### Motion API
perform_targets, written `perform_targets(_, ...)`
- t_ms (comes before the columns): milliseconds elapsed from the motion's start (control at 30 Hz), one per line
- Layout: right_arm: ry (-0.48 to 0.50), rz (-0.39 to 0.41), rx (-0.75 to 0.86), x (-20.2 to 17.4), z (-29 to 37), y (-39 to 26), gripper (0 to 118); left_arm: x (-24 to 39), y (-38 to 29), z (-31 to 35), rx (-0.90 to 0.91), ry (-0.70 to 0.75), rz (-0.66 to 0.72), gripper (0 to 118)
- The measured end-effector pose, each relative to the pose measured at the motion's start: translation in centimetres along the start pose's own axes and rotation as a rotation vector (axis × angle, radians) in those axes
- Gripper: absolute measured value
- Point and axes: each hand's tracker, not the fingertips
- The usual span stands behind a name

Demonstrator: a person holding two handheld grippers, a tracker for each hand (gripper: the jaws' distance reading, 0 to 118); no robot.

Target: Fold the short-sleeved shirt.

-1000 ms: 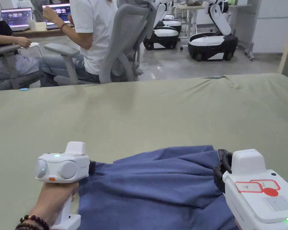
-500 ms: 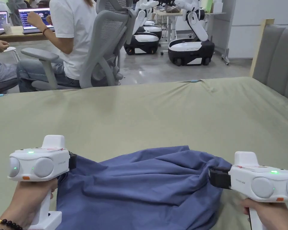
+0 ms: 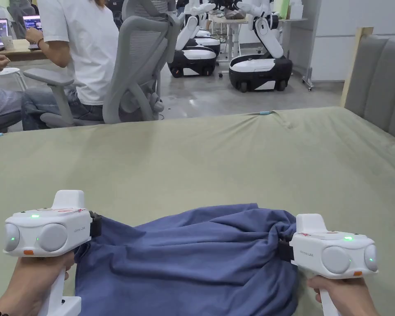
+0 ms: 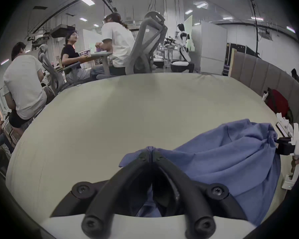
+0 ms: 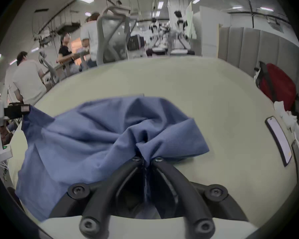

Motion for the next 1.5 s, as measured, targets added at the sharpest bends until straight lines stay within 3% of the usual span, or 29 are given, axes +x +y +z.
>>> perform_targets(300,-0.019,0.161,0.286,-5.1,5.1,8.8,5,-0.1,6.9,4.7,0.181,-0.017,-0.003,1)
perform_targets(433,0.037,0.157,0.454,-7.3,7.2,13.4,5,0.1,10.8,7.1,0.289,-0.003,0.02,1)
perform_targets(467,0.044,0.187,0.487,-7.9,7.6,14.6,6,0.2,11.8,7.7,0.31,0.002,0.023,1)
perform_targets(533,0.015,0.255,0.53,-9.3,8.7,16.9,6,0.2,13.8,8.7,0.357,0.016,0.038,1)
perform_targets(800,-0.067,0.312,0.635,-10.4,9.7,28.8,6,-0.4,23.1,10.1,0.451,0.092,-0.022,1)
perform_targets(933,-0.08,0.295,0.644,-9.8,10.5,34.2,6,-1.0,27.3,10.2,0.496,0.035,-0.016,1)
perform_targets(1100,-0.138,0.243,0.596,-8.0,8.8,37.1,6,-1.4,29.7,8.8,0.5,0.095,-0.013,1)
perform_targets(1267,-0.158,0.16,0.626,-5.7,7.7,37.2,6,-1.9,29.9,7.8,0.499,0.119,-0.001,1)
perform_targets(1500,-0.166,0.164,0.575,-5.0,6.1,34.6,6,-2.4,27.9,6.5,0.511,0.117,0.04,1)
